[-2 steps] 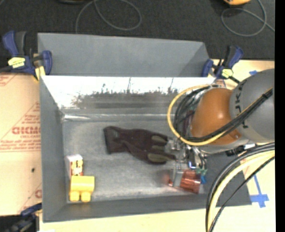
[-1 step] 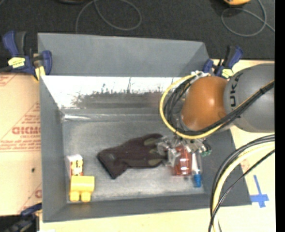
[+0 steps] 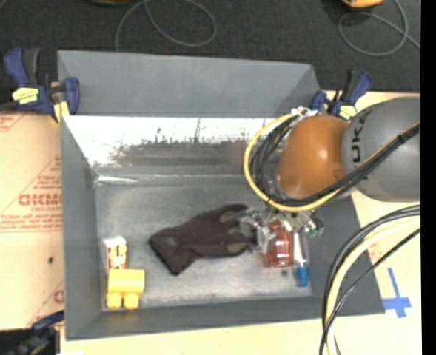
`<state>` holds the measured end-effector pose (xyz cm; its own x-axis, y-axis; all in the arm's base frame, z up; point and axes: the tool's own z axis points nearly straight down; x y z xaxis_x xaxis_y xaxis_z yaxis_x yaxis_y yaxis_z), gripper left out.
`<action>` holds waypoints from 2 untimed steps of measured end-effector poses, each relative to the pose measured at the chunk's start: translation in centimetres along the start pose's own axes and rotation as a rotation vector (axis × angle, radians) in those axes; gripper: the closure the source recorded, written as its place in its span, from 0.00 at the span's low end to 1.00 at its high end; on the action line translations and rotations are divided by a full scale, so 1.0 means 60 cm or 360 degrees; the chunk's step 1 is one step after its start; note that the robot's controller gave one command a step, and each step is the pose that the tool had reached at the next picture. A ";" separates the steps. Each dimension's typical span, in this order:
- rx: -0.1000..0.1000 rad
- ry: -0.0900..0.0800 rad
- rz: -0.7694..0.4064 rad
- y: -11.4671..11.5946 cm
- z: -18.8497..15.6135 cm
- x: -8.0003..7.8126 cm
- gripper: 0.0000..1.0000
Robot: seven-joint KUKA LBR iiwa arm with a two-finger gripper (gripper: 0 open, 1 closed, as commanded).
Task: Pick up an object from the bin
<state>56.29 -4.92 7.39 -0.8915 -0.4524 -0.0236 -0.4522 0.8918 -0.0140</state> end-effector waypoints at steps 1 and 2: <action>0.0003 -0.0004 0.0486 0.060 -0.008 0.032 1.00; 0.0003 -0.0004 0.0484 0.060 -0.008 0.032 1.00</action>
Offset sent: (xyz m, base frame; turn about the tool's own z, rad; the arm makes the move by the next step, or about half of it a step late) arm 0.0000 0.0000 0.0000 0.0000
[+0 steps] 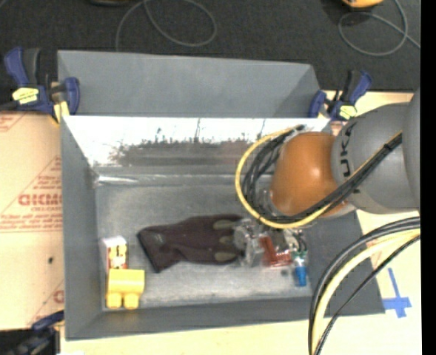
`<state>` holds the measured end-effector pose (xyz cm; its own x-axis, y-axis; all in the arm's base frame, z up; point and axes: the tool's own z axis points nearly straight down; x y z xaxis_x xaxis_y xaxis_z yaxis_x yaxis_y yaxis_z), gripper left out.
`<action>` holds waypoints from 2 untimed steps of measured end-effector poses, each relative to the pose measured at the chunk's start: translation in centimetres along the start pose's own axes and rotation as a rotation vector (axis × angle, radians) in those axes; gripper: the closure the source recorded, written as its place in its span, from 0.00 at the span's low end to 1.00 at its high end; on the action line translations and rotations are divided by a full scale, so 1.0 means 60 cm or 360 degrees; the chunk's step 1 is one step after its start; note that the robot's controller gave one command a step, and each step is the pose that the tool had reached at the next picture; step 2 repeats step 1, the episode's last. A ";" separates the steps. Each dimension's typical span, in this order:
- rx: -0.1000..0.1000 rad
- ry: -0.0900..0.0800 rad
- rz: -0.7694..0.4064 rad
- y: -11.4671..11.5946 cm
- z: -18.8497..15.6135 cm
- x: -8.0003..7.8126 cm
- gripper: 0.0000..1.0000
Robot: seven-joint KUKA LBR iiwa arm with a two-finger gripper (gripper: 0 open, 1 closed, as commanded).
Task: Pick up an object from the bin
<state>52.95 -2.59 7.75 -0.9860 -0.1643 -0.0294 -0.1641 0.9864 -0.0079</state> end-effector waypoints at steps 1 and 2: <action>0.0003 -0.0006 -0.0011 -0.035 -0.239 -0.015 1.00; 0.0003 -0.0006 -0.0011 -0.035 -0.239 -0.015 1.00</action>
Offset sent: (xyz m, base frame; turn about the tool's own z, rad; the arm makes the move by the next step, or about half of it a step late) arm 0.0000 0.0000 0.0000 0.0000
